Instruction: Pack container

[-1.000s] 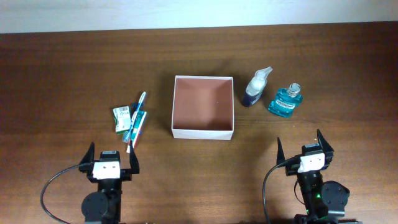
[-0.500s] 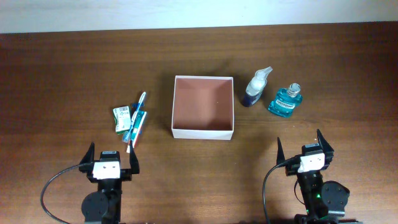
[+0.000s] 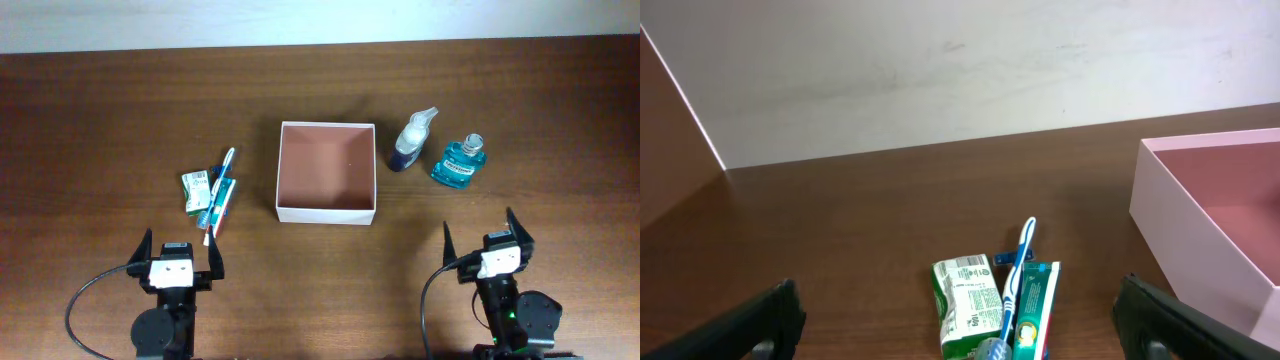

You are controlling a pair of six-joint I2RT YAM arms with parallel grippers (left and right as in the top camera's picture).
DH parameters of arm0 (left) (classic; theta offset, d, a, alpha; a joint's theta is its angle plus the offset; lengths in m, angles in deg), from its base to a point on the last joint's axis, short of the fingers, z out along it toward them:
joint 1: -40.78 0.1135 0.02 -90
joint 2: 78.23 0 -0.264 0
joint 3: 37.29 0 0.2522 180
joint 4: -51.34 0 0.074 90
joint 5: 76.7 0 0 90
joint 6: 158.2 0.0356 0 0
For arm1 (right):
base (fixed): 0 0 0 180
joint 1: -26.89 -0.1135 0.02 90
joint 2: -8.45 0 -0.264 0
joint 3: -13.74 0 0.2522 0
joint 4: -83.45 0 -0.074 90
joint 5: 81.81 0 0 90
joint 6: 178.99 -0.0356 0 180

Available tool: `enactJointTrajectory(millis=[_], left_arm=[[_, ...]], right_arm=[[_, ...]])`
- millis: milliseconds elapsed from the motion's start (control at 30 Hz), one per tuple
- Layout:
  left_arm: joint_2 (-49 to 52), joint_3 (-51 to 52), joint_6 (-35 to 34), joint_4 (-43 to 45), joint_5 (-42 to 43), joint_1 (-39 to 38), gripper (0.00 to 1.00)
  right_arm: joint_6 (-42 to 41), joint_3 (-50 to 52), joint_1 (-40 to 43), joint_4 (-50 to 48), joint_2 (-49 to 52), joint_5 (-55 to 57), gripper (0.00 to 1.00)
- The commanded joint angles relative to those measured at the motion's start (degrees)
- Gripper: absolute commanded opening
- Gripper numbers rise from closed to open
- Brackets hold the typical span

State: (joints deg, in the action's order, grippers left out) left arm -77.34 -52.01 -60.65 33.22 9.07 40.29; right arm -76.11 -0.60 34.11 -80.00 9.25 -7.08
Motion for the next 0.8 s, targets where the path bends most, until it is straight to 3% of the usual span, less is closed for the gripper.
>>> enactJointTrajectory(millis=[0, 100, 367, 567, 767], left_arm=[[-0.6, 0.5, 0.9, 0.0, 1.0, 0.3, 1.00], [-0.6, 0.5, 0.9, 0.0, 1.0, 0.3, 0.99], [-0.6, 0.5, 0.9, 0.0, 1.0, 0.3, 0.99], [-0.6, 0.5, 0.9, 0.0, 1.0, 0.3, 0.99], [-0.6, 0.5, 0.9, 0.0, 1.0, 0.3, 0.99]], right_arm=[[-7.9, 0.3, -0.2, 0.0, -0.4, -15.0, 0.98], [-15.0, 0.3, -0.2, 0.1, -0.4, -23.1, 0.98], [-17.4, 0.2, -0.2, -4.1, -0.4, -33.8, 0.99], [-25.0, -7.2, -0.1, -7.8, -0.4, -30.6, 0.99], [-25.2, -22.1, -0.1, 2.9, 3.6, -17.5, 0.98]])
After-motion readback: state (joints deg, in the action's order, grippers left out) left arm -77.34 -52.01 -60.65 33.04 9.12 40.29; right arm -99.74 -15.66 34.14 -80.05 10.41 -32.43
